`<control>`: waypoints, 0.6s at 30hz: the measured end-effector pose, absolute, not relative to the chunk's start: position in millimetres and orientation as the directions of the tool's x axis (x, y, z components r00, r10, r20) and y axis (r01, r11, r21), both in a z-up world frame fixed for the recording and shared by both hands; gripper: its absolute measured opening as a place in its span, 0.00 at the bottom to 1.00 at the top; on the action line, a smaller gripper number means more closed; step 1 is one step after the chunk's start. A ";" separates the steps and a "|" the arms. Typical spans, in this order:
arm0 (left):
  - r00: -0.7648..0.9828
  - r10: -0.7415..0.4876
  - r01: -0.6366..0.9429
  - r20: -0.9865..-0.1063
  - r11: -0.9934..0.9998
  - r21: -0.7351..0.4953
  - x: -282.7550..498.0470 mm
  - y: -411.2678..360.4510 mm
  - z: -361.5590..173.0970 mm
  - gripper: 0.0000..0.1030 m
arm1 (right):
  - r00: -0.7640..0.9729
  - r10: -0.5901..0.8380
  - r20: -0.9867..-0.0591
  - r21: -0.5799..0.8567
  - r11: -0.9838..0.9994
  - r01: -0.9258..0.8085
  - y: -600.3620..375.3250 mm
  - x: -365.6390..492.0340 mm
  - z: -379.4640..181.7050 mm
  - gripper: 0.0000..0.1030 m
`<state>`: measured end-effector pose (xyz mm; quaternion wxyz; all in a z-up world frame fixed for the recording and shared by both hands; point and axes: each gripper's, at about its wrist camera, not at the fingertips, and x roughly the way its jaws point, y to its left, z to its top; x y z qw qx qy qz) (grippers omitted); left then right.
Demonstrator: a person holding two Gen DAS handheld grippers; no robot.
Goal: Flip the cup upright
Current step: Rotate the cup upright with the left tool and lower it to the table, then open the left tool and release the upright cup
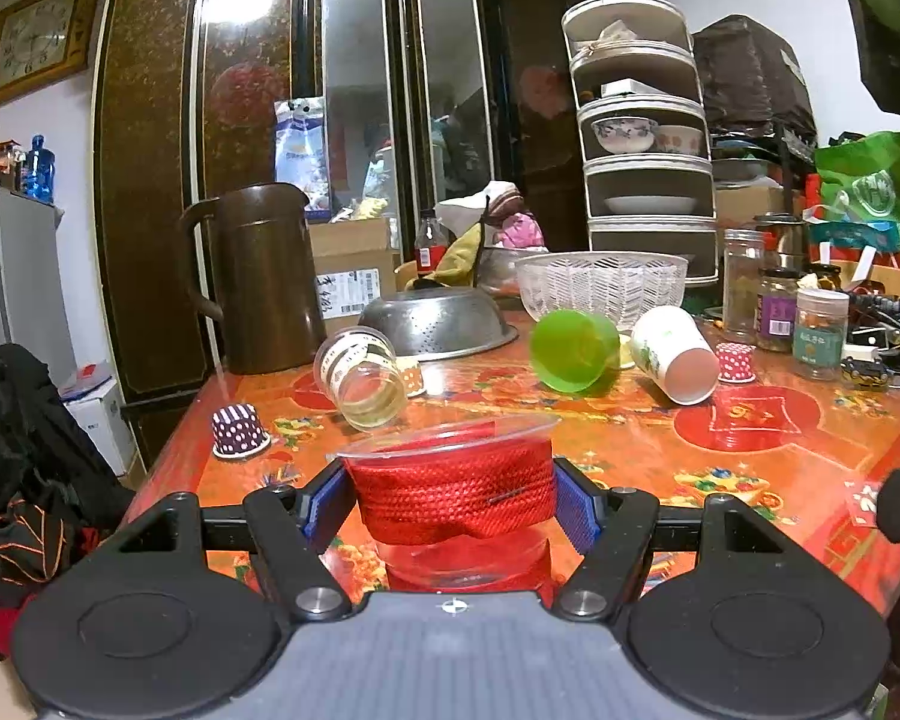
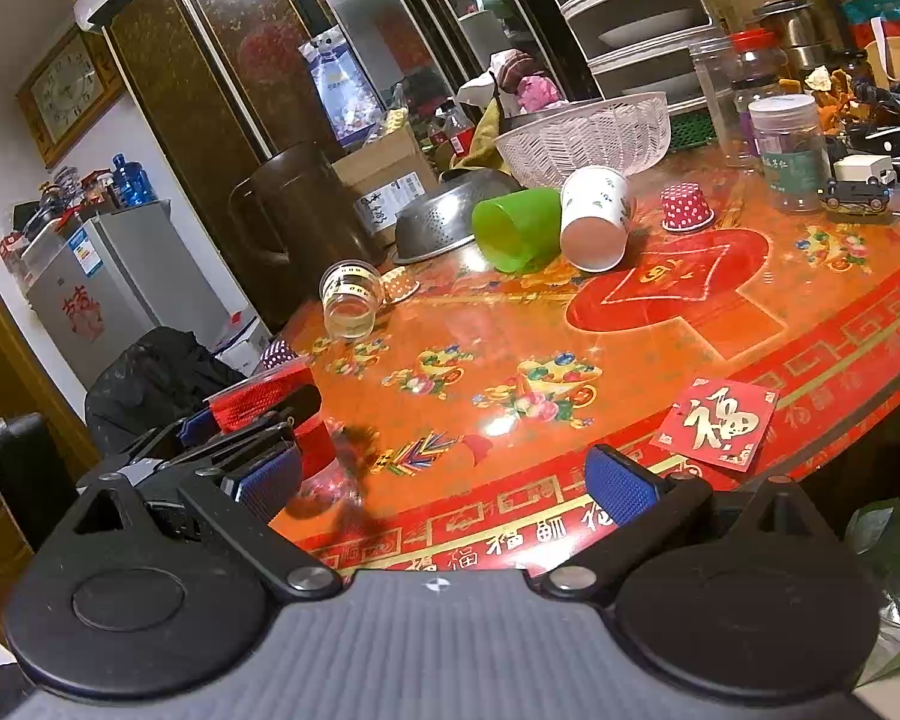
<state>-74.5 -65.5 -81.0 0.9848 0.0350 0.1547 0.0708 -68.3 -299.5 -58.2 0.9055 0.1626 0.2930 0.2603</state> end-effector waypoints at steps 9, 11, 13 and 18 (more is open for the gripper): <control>0.926 0.099 -0.084 -0.365 0.995 0.058 -79.3 -58.3 -85.1 0.91 | 0.678 0.580 -0.451 0.434 0.807 -0.402 -289.9 -69.9 -57.3 0.99; 0.920 0.096 -0.084 -0.380 0.995 0.050 -80.7 -54.6 -86.8 0.92 | 0.673 0.583 -0.454 0.429 0.806 -0.408 -286.2 -70.3 -57.1 0.99; 0.913 0.080 -0.069 -0.399 0.997 0.042 -82.7 -50.3 -88.1 0.92 | 0.670 0.588 -0.454 0.424 0.803 -0.418 -282.1 -71.2 -56.9 0.99; 0.896 -0.010 -0.003 -0.444 1.000 -0.030 -106.5 -27.2 -87.3 0.95 | 0.658 0.607 -0.445 0.394 0.793 -0.465 -266.8 -77.4 -55.3 0.99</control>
